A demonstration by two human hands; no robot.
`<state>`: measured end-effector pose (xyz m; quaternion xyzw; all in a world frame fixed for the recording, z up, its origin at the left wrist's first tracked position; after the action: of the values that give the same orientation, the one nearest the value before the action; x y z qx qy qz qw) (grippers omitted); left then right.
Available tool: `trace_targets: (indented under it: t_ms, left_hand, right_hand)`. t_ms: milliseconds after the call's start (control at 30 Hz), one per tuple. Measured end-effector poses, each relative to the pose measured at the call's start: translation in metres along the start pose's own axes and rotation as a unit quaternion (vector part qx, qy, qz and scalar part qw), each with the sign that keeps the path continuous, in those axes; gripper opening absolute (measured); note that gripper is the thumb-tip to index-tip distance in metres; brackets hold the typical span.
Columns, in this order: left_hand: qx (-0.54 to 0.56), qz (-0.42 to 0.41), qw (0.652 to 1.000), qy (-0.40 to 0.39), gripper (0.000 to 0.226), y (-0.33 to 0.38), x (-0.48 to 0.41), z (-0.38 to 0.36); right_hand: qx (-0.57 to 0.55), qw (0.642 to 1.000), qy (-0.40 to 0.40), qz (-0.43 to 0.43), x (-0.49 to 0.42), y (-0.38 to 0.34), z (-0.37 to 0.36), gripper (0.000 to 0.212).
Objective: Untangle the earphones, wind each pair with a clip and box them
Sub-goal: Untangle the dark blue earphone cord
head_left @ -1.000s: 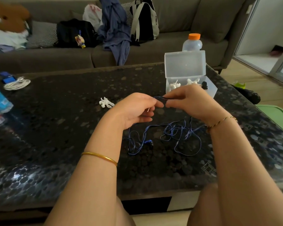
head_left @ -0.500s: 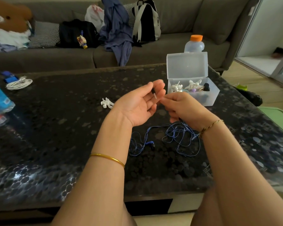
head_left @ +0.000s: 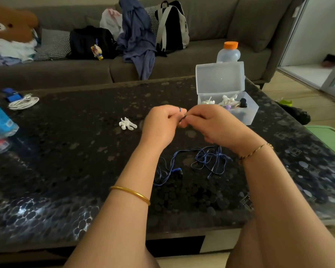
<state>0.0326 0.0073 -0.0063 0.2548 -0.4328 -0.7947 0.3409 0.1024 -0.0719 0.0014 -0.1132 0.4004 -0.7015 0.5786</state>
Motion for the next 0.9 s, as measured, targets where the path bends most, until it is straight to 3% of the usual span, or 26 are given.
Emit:
trace_targets:
  t_ms: [133,300,500,600,700,900]
  left_hand:
    - [0.051,0.096,0.987,-0.120,0.031,-0.010,0.006,-0.025]
    - [0.107,0.177,0.958,-0.199,0.035,-0.022,0.013,-0.037]
    - [0.213,0.184,0.923,-0.262,0.034,-0.017,0.016,-0.043]
    - [0.357,0.199,0.867,-0.285,0.035,-0.010,0.015,-0.044]
    - [0.441,0.203,0.833,-0.264,0.033,-0.007,0.012,-0.043]
    - [0.418,0.219,0.877,-0.093,0.021,-0.024,0.002,-0.022]
  right_hand:
    - [0.104,0.991,0.081,-0.007,-0.001,0.012,0.020,0.018]
    - [0.157,0.981,0.109,0.011,-0.001,0.012,0.020,0.019]
    - [0.026,0.993,0.116,-0.028,-0.003,0.029,0.019,0.020]
    - [-0.058,0.992,0.088,-0.070,-0.002,0.038,0.006,0.028]
    - [-0.166,0.978,0.046,-0.121,0.002,0.043,-0.011,0.029]
    - [-0.100,0.982,-0.089,-0.132,0.009,0.029,-0.031,0.023]
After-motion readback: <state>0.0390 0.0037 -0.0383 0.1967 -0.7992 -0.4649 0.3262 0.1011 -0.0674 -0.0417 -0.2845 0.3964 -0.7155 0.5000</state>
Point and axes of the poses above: each hand's wrist, its own x-axis away from the middle knuckle, its own z-axis out of the back of the hand, y = z × x, the point moved 10 cm from there along -x, towards the middle knuckle, and after that the axes turned 9 degrees about z, right-handed, at the moved point
